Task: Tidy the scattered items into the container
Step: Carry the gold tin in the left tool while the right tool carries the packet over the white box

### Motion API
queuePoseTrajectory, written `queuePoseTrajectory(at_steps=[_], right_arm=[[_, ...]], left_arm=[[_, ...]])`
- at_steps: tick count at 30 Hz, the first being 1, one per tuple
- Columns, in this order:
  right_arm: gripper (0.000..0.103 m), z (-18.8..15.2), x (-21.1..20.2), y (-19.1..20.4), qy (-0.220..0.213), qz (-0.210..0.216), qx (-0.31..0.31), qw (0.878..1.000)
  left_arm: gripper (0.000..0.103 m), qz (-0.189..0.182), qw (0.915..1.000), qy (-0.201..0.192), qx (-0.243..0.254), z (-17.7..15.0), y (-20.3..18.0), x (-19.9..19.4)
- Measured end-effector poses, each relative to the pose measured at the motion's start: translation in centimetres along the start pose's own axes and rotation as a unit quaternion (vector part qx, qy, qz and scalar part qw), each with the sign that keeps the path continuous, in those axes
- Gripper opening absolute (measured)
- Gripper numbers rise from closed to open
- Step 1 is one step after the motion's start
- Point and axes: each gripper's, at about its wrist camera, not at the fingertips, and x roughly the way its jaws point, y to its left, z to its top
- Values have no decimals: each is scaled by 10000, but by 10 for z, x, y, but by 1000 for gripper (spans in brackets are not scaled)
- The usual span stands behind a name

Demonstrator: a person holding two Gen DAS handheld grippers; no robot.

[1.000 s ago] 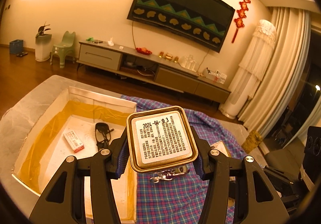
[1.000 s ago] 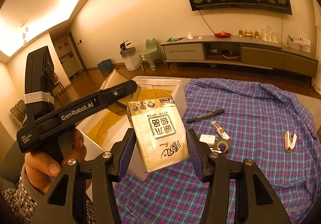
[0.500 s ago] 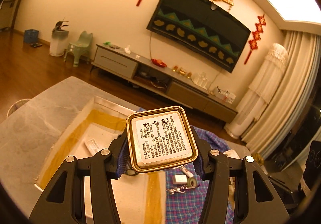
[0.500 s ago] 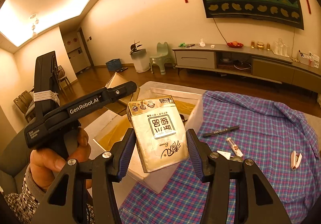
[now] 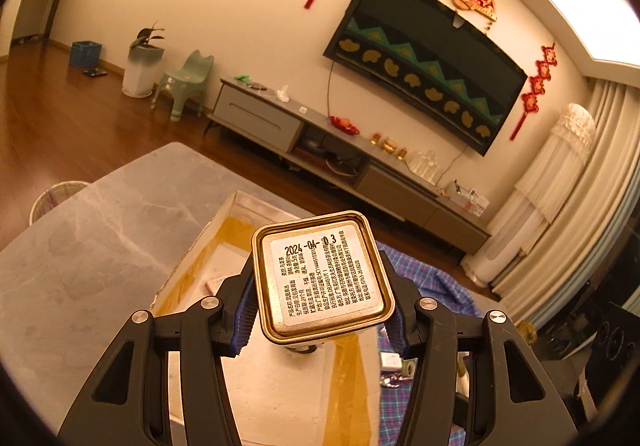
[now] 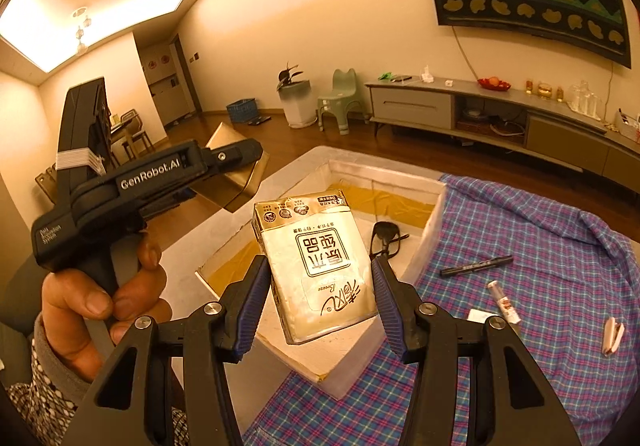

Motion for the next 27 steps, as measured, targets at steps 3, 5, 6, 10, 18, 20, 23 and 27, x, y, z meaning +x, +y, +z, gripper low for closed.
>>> queuePoseTrajectory(at_steps=[3,5,6,10,18,20,23,27], right_arm=[[53,-2,14,2,101,41,-30,9999],[53,-4,23,3,162,60,-52,9998],[53,-5,27,3,189,66,-57,9998],[53,-6,43,4,314,95,-66,9994],[53,-12,72,12,616,92,-268,9977],[53,-14,78,14,690,84,-339,9970],[53,-16,88,15,794,46,-428,9959],[54,-19,99,15,949,-4,-526,9941]], left_arm=[[55,66,9998,162,35,-2,4,9],[55,117,9996,271,47,-5,8,15],[55,141,9994,322,58,-6,9,18],[55,267,9982,524,93,-10,15,30],[55,564,9938,838,465,-21,16,49],[55,640,9922,919,553,-24,17,53],[56,732,9895,1060,648,-28,19,61],[56,886,9854,1194,830,-33,21,69]])
